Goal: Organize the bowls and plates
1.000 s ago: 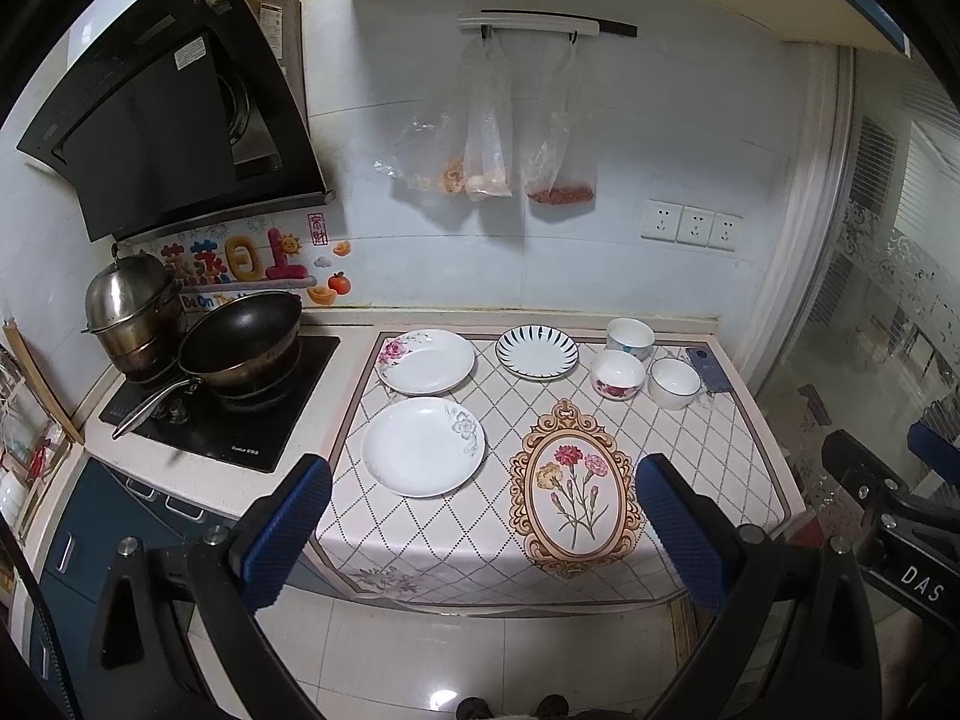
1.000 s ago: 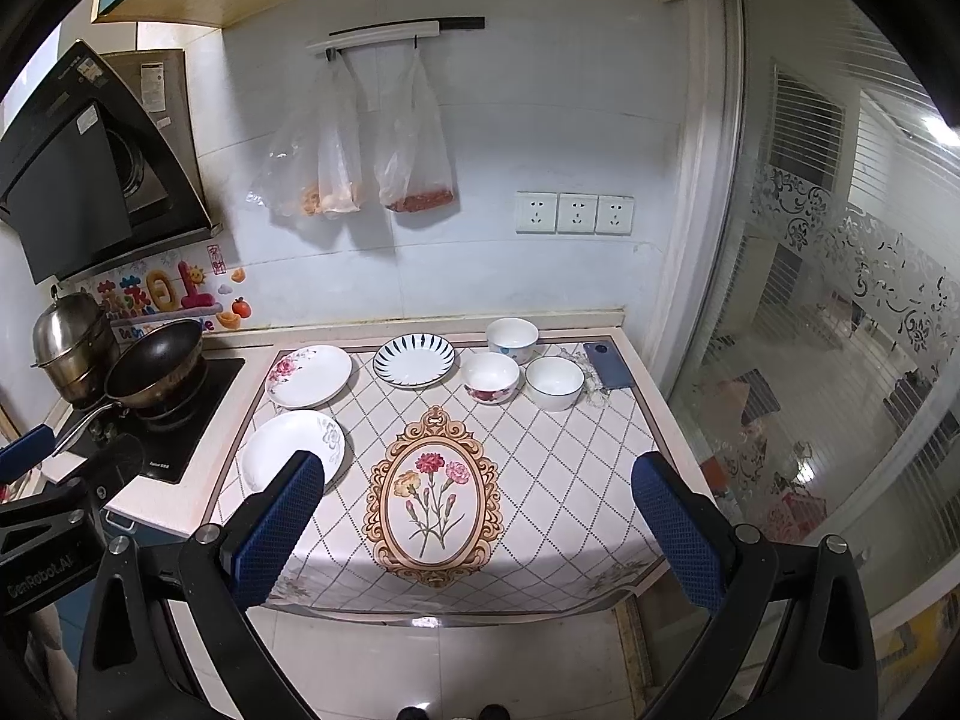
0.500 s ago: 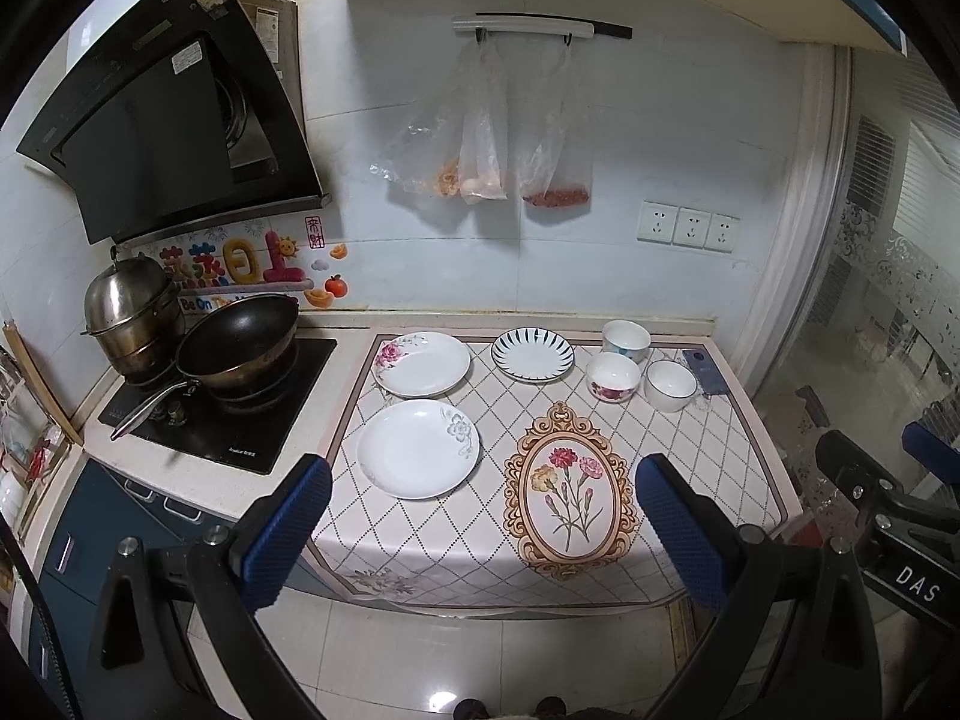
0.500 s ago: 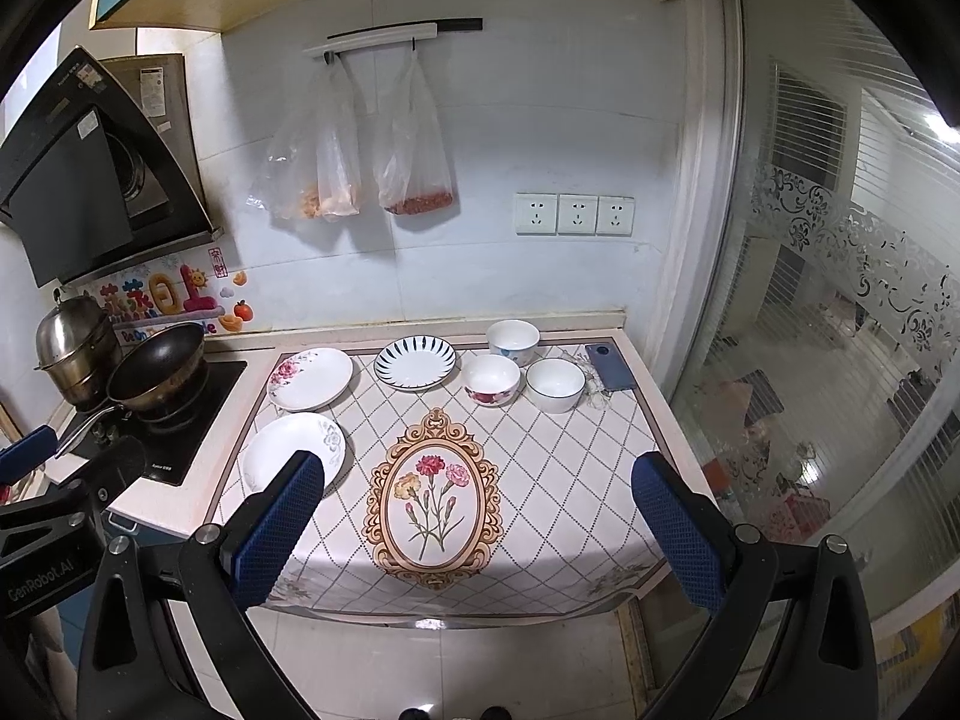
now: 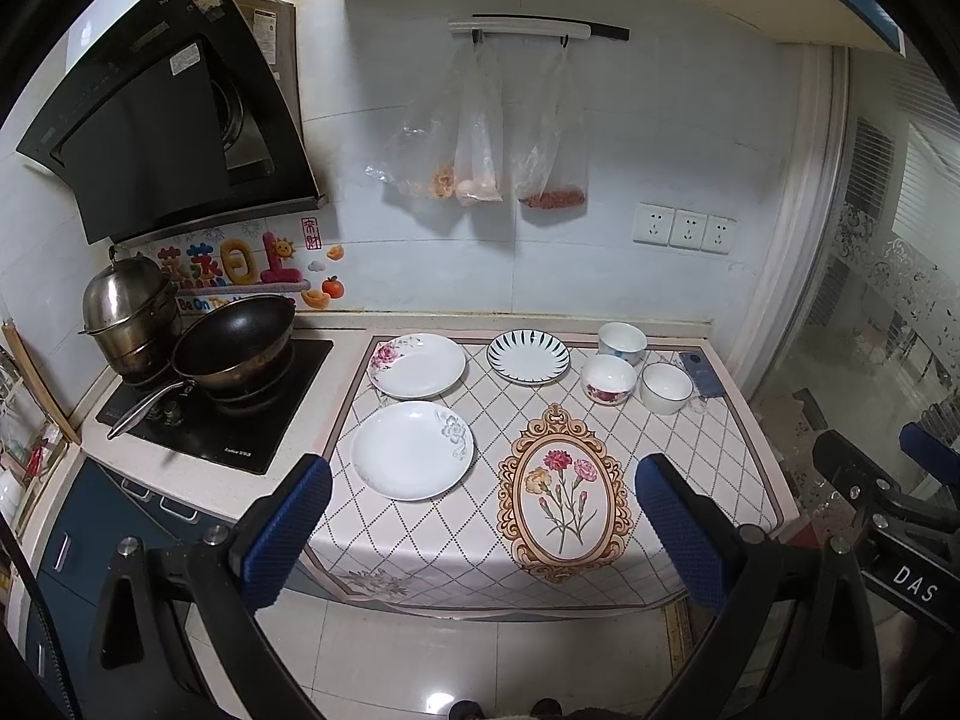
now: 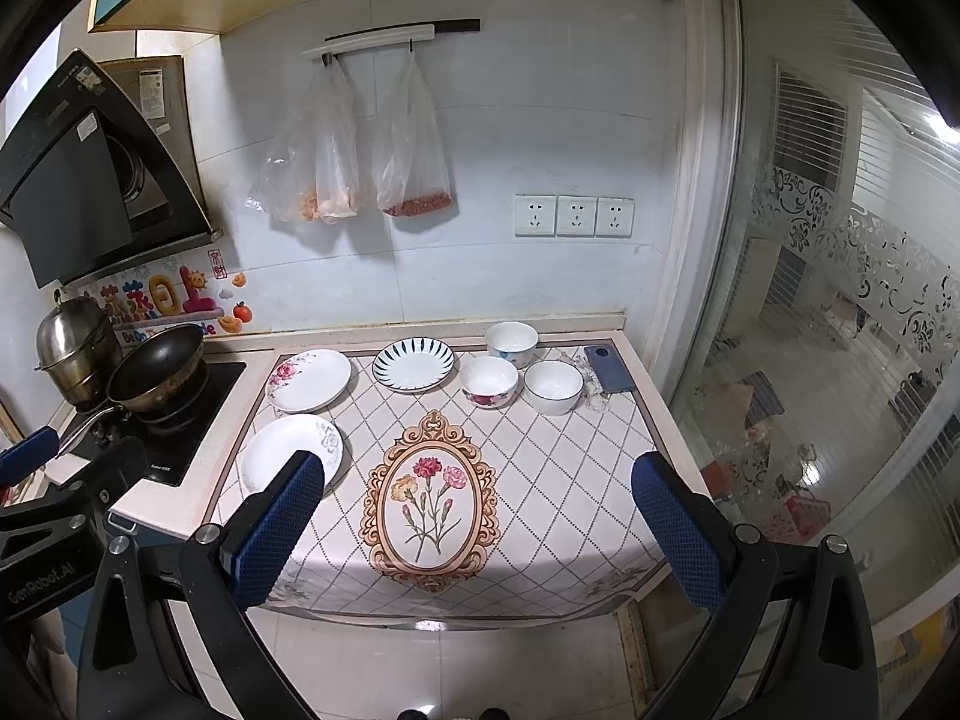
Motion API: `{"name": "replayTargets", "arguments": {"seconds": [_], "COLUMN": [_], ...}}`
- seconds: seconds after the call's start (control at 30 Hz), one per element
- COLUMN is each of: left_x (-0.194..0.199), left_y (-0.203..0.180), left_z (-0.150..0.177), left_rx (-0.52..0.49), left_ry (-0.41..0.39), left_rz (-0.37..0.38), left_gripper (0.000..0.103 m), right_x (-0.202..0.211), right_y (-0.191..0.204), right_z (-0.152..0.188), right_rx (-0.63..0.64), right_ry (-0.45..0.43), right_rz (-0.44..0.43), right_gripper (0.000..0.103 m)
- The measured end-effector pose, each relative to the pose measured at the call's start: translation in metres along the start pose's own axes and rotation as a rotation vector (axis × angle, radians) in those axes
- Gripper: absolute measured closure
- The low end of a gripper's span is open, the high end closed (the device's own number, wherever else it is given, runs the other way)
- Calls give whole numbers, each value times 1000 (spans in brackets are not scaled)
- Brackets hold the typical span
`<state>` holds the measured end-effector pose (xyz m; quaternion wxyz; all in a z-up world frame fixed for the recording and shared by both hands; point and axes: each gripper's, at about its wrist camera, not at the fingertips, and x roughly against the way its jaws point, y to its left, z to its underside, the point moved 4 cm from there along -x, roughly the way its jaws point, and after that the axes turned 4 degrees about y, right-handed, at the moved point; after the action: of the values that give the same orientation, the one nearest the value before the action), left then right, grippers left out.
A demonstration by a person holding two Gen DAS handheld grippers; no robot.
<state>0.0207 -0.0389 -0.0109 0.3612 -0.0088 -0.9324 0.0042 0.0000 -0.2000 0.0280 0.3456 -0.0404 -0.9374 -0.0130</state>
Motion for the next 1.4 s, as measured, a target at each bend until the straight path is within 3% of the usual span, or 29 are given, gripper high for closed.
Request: {"name": "replayTargets", "arguments": {"seconds": [0.33,0.53,0.67,0.8,0.9,1.0,1.13,1.27,1.4], "left_x": [-4,-44,-115,-203,-264,-340,-419,-474,-501], "left_y": [1,44,111,165,191,213,222,228,230], "left_z": [2,-6,-6,-2,6,20,43,59,65], "left_rx": [14,110,212,256,271,270,248,227,214], "left_ry": [-2,-17,71,220,317,446,601,700,751], "left_rz": [-8,-116,-213,-227,-195,-122,-39,19,63], "left_gripper": [0,0,0,0,0,2,18,28,35], "right_x": [-4,-42,-120,-216,-296,-364,-460,-521,-559], "right_y": [-7,-15,11,57,96,128,165,181,196], "right_z": [-2,-7,-4,6,20,33,54,71,82], "right_rx": [-8,-67,-43,-24,-56,-65,-93,-143,-187], "right_ry": [1,6,142,302,442,530,623,703,749], "right_rz": [-21,-143,-301,-395,-466,-475,-461,-462,-485], "right_gripper": [0,0,0,0,0,0,3,20,36]}}
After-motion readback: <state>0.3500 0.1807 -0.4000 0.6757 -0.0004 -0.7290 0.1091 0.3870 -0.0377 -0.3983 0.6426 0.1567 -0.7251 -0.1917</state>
